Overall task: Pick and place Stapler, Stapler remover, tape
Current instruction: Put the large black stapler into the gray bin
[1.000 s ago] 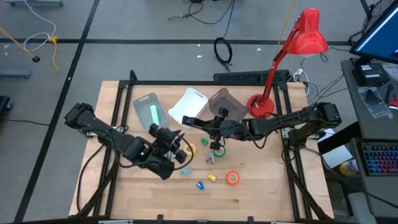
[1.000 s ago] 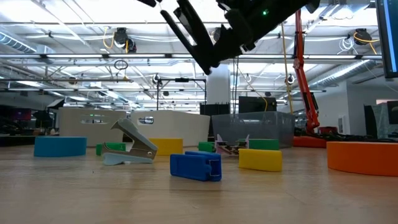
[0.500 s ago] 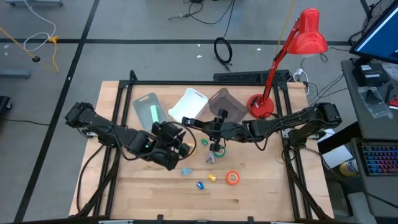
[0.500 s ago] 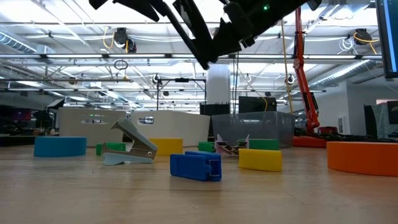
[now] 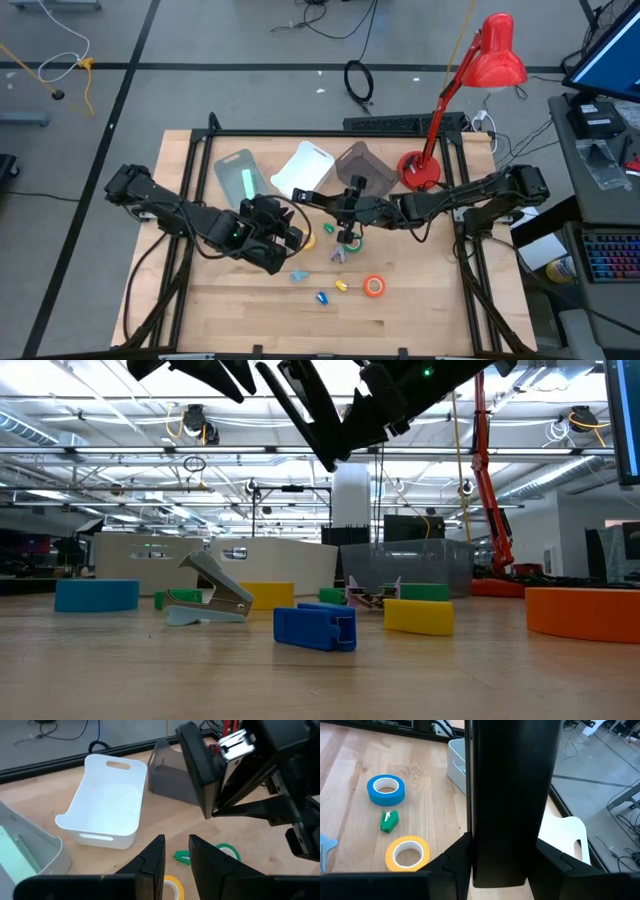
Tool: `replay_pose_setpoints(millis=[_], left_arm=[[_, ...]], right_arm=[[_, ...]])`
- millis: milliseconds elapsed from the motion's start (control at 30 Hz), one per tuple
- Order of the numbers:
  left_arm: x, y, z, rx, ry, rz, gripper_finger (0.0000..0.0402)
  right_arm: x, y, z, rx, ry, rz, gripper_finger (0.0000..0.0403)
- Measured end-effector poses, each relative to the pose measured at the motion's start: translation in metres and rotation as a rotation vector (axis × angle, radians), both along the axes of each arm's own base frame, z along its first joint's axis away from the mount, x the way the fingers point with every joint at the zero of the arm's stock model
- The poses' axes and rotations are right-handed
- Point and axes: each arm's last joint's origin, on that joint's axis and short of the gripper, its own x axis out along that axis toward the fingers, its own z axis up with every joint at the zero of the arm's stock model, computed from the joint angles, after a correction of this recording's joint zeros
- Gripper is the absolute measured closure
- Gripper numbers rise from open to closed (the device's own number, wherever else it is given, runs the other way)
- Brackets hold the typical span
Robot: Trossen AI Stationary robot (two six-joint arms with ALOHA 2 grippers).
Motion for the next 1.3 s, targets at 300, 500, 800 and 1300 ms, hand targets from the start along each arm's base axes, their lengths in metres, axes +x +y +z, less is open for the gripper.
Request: replay_pose_setpoints(millis=[300,500,800,1300], left_arm=[[0.003,0.004,-0.001,-0.056,0.009,-0.005,0.0313],[0.003,0.005,-0.001,-0.078,0.022,-0.011,0.0314],[0.001,0.006,-0.002,-0.083,0.031,0.009,0.0313],[0.003,0.012,-0.002,-0.100,0.000,0.053,0.0168]], right_arm=[[0.000,0.000,0.000,0.001,-0.001,-0.004,0.0265],[0.000,0.000,0.000,0.001,-0.001,-0.004,0.0265],[0.000,-0.001,0.000,0.001,-0.001,-0.005,0.0265],[0.000,-0.001,0.000,0.001,-0.001,-0.006,0.0265]])
